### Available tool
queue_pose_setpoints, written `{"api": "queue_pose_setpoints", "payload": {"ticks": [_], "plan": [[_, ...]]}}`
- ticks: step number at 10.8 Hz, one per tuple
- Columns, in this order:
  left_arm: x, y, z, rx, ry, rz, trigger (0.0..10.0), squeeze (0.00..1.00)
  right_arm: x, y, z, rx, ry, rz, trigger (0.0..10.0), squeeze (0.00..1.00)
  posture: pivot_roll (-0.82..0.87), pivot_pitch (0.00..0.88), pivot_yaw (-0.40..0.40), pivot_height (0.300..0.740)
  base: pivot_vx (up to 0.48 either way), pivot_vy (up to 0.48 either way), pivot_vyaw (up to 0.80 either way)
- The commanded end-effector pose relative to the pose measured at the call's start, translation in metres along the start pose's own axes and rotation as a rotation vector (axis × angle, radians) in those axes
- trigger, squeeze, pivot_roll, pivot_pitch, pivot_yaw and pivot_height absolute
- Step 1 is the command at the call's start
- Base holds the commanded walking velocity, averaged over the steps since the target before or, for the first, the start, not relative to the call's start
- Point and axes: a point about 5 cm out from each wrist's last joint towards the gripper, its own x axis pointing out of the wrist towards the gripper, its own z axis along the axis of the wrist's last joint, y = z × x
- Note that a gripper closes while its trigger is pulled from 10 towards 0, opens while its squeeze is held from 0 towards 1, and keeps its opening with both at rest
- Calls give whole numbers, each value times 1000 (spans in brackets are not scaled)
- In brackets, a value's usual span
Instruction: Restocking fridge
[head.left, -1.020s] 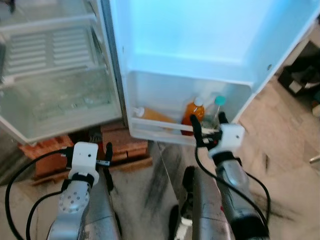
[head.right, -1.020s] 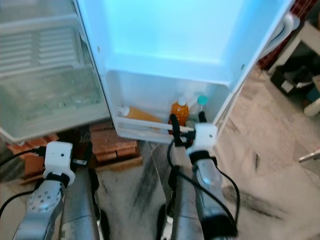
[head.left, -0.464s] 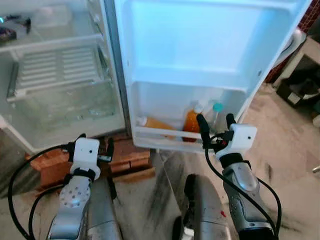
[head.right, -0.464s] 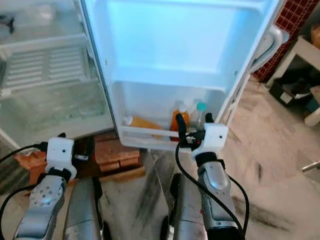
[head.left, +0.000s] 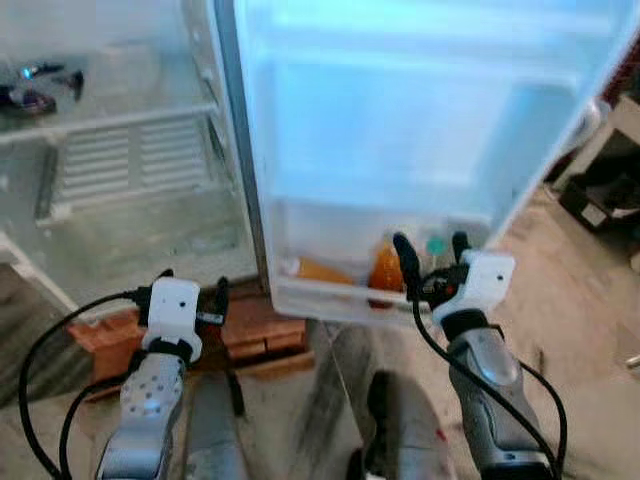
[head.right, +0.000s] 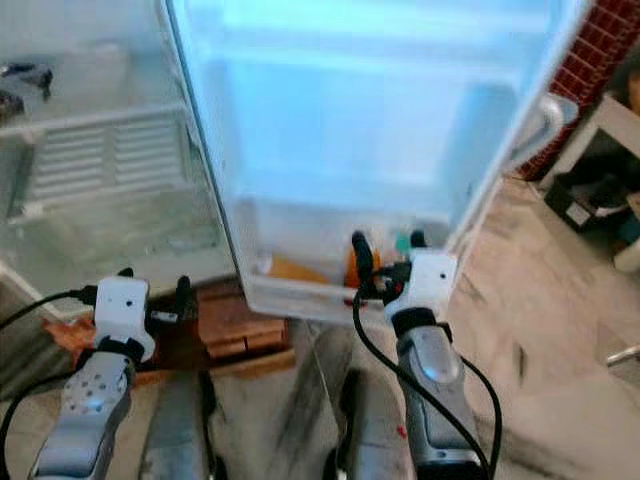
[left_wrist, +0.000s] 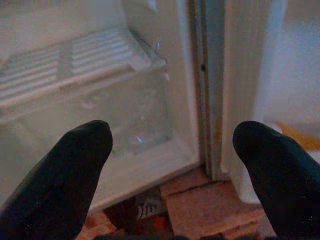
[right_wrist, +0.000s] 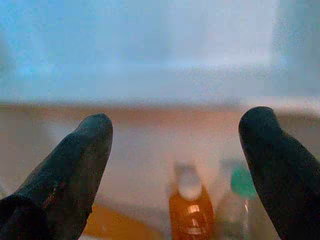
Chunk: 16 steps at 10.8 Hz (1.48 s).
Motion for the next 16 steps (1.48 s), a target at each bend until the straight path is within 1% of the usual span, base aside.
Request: {"api": "queue_pose_setpoints", "payload": {"ticks": [1,2,3,5,6,9,13,14,16], "plan": [[3,0,7,-2,-28,4,10000,0,2,1,5,-3,-14,5,10000,0,153,49,-46,660,0,0,0],[6,1,8,6,-35,12,10000,0,3,-1,4,-7,-9,-5,10000,0,154,44,-53,675,0,0,0],[10,5,10,21,-41,53,10000,0,3,-7,0,5,8,-40,10000,0,162,44,-52,695,0,0,0],[13,8,13,28,-47,62,10000,0,2,-6,-4,5,23,-32,10000,0,161,51,-51,730,0,0,0],[12,6,12,35,-47,58,10000,0,1,-7,-6,4,32,-28,10000,0,159,57,-54,740,0,0,0],[10,-5,8,39,-31,43,10000,0,-2,-8,-15,23,75,-8,10000,0,157,58,-63,740,0,0,0],[10,-5,5,41,-15,41,10000,0,-8,-10,-21,11,101,-4,10000,0,156,61,-63,740,-243,0,0],[10,-5,5,42,-12,42,10000,0,-10,-10,-24,-6,113,1,10000,0,154,62,-63,740,-244,0,0],[11,-6,4,41,-9,36,10000,0,-9,-13,-25,-10,115,4,10000,0,155,55,-68,740,-257,0,0]]}}
